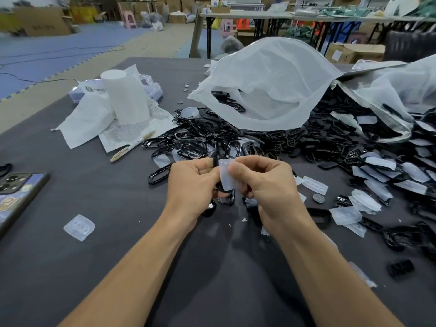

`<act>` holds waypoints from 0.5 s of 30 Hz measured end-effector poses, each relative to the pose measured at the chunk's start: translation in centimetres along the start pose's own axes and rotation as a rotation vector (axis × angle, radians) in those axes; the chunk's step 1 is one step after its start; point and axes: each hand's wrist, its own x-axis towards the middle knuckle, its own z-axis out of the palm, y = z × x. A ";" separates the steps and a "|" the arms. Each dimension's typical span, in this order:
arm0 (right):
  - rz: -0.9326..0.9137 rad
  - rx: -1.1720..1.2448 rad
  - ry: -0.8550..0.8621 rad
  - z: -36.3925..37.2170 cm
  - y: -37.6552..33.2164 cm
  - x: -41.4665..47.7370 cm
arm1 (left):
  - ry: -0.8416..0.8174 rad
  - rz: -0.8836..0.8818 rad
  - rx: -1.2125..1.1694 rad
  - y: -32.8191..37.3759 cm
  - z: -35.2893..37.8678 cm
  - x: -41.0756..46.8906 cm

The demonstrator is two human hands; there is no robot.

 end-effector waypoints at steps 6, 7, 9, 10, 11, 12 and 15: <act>-0.099 -0.235 0.116 0.3 0.6 0.1 | -0.007 -0.001 -0.036 -0.1 0.5 -0.2; -0.118 -0.275 0.137 0.3 0.7 0.0 | -0.013 -0.003 -0.053 -0.1 0.5 -0.3; -0.149 -0.321 0.166 0.4 0.7 -0.1 | -0.030 0.000 -0.077 0.0 0.7 -0.4; -0.154 -0.326 0.173 0.4 0.7 -0.2 | -0.040 0.002 -0.089 0.0 0.7 -0.5; -0.154 -0.326 0.178 0.5 0.6 -0.2 | -0.051 0.002 -0.103 -0.1 0.7 -0.5; -0.152 -0.323 0.180 0.5 0.6 -0.2 | -0.065 -0.001 -0.117 -0.1 0.7 -0.5; -0.157 -0.317 0.186 0.4 0.4 -0.2 | -0.122 -0.027 -0.158 -0.2 0.5 -0.3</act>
